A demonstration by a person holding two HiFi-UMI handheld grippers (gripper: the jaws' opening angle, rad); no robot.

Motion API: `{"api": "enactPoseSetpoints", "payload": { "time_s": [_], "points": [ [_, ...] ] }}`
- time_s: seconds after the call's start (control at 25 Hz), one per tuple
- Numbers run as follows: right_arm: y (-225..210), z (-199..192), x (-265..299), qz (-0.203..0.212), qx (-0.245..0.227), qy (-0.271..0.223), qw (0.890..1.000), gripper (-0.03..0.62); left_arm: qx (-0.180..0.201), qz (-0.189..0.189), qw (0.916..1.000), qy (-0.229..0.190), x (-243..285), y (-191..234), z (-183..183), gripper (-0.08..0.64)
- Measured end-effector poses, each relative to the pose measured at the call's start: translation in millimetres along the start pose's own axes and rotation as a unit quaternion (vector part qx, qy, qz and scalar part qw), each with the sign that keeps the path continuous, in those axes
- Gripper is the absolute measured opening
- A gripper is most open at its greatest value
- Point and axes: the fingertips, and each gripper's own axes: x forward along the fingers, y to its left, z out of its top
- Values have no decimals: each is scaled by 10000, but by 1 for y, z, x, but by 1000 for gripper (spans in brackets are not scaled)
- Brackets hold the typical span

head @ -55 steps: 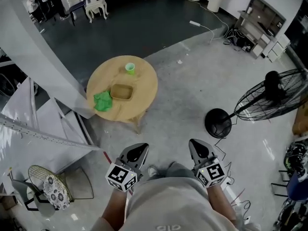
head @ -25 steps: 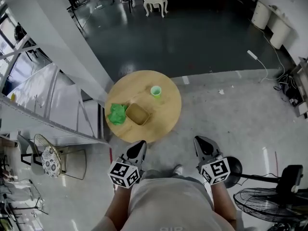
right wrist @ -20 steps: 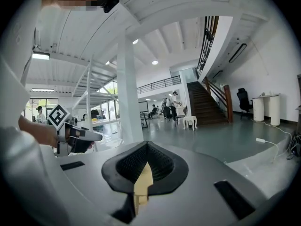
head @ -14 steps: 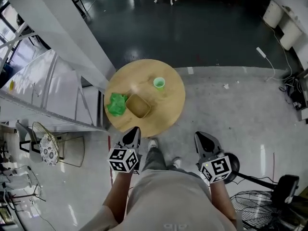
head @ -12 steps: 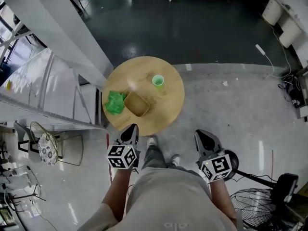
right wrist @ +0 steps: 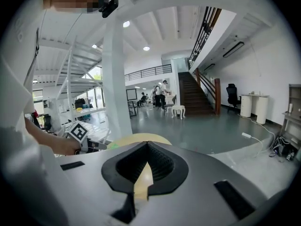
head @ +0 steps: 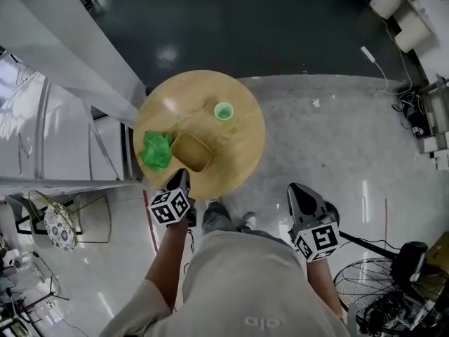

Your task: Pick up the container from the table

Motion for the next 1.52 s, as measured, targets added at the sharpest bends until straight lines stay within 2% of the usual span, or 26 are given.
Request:
{"api": "enactPoseSetpoints", "payload": {
  "time_s": [0.12, 0.32, 0.52, 0.68, 0.84, 0.96, 1.24, 1.52],
  "points": [
    [-1, -1, 13, -202, 21, 173, 9996, 25, -292, 83, 9992, 268, 29, 22, -5, 94],
    [-7, 2, 26, -466, -131, 419, 9980, 25, -329, 325, 9960, 767, 68, 51, -20, 197],
    [-15, 2, 30, -752, -68, 574, 9955, 25, -514, 722, 9900, 1100, 90, 80, -30, 230],
    [-21, -1, 32, -890, -30, 635, 9940, 25, -605, 896, 9847, 1370, 104, 93, -39, 229],
    [-25, -4, 33, -988, 10, 696, 9927, 25, -543, 976, 9811, 1578, 112, 101, -47, 225],
    [-27, -6, 31, -1041, 21, 733, 9919, 25, -524, 1002, 9797, 1653, 115, 103, -51, 161],
    [-31, -9, 24, -1077, 73, 678, 9918, 25, -392, 879, 9818, 1636, 113, 94, -49, 38],
    [-33, -3, 15, -1011, 104, 522, 9935, 25, 14, 548, 9891, 1367, 102, 63, -26, 35]
  ]
}}
